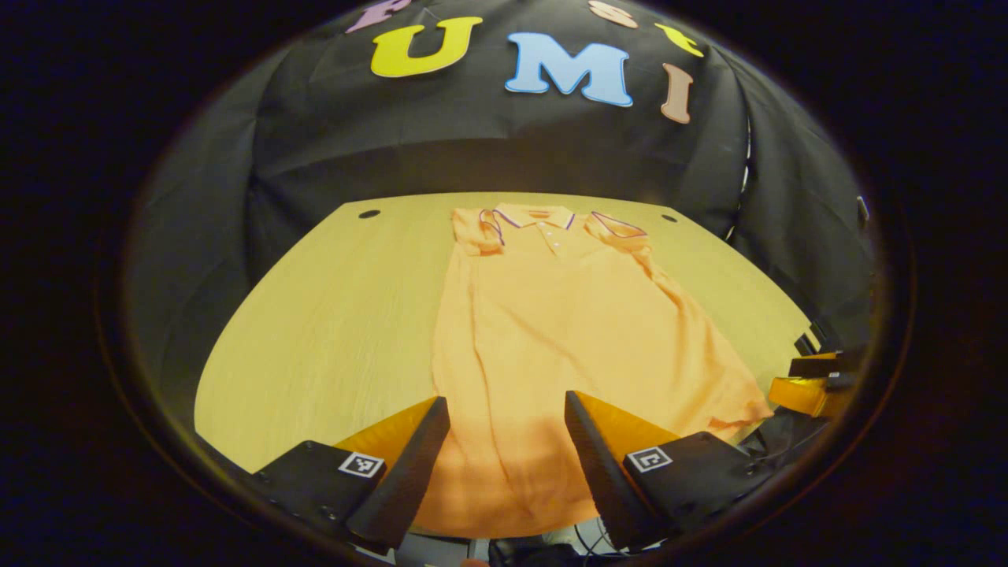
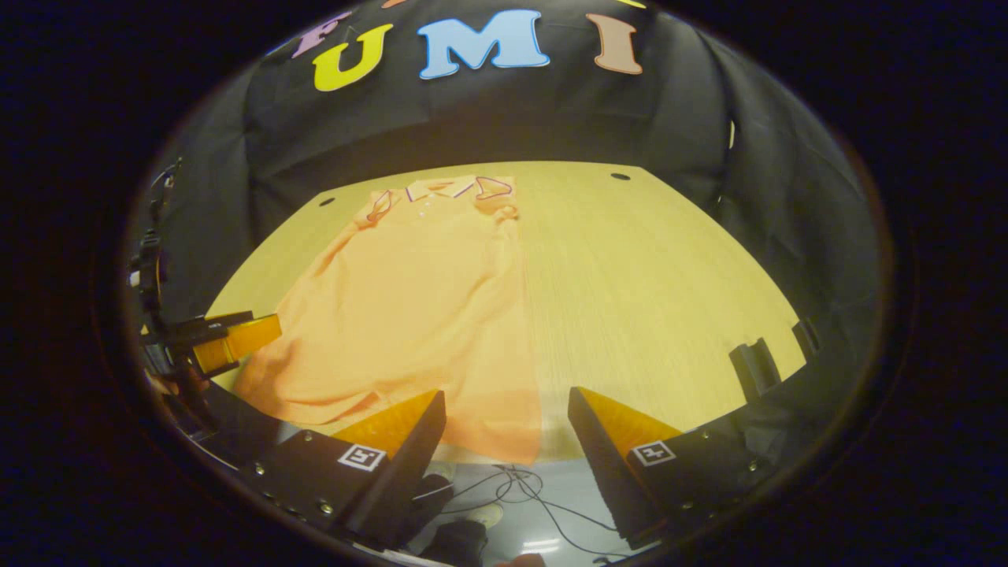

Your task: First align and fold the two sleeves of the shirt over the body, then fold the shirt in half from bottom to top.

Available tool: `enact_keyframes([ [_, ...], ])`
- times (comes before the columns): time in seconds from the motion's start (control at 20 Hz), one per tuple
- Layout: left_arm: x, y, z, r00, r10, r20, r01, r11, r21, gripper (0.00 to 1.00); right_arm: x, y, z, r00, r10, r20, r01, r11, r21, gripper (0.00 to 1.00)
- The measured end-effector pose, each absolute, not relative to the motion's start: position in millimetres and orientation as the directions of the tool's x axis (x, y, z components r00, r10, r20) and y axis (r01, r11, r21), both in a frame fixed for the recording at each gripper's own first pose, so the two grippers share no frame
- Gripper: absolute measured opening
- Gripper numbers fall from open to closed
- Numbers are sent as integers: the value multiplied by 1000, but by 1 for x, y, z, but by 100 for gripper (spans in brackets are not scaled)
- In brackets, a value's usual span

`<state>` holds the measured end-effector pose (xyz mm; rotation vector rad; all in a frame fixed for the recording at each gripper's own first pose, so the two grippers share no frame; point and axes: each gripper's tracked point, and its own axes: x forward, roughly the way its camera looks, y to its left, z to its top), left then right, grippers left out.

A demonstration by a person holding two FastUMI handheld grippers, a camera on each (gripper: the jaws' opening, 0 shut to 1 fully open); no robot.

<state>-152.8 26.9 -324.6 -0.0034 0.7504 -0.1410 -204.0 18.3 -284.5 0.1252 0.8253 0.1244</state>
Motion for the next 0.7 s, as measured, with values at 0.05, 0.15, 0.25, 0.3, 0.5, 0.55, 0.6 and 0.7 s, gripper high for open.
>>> enact_keyframes([
  [0.05, -162, 31, -325, 721, -125, -681, 123, 991, -52, 97, -206, 19, -288, 666, 161, -729, -64, 985, 159, 98],
  [0.15, -180, 37, -331, 716, -111, -689, 119, 992, -37, 97, -211, 21, -296, 654, 165, -739, -69, 985, 159, 98],
  [0.25, -196, 41, -337, 706, -114, -699, 122, 992, -38, 96, -214, 23, -301, 646, 166, -745, -74, 985, 155, 98],
  [0.3, -203, 41, -340, 702, -116, -703, 125, 991, -39, 97, -216, 25, -303, 643, 164, -748, -76, 986, 151, 98],
  [0.5, -218, 41, -347, 698, -132, -704, 143, 989, -43, 97, -216, 28, -310, 641, 154, -752, -80, 988, 134, 98],
  [0.55, -219, 40, -348, 698, -133, -704, 143, 989, -44, 97, -216, 29, -310, 639, 153, -754, -82, 988, 131, 98],
  [0.6, -220, 39, -351, 695, -138, -706, 143, 988, -53, 96, -215, 32, -312, 637, 155, -755, -85, 988, 130, 98],
  [0.7, -224, 40, -355, 693, -130, -709, 134, 990, -50, 96, -214, 34, -314, 636, 150, -757, -96, 989, 115, 98],
])
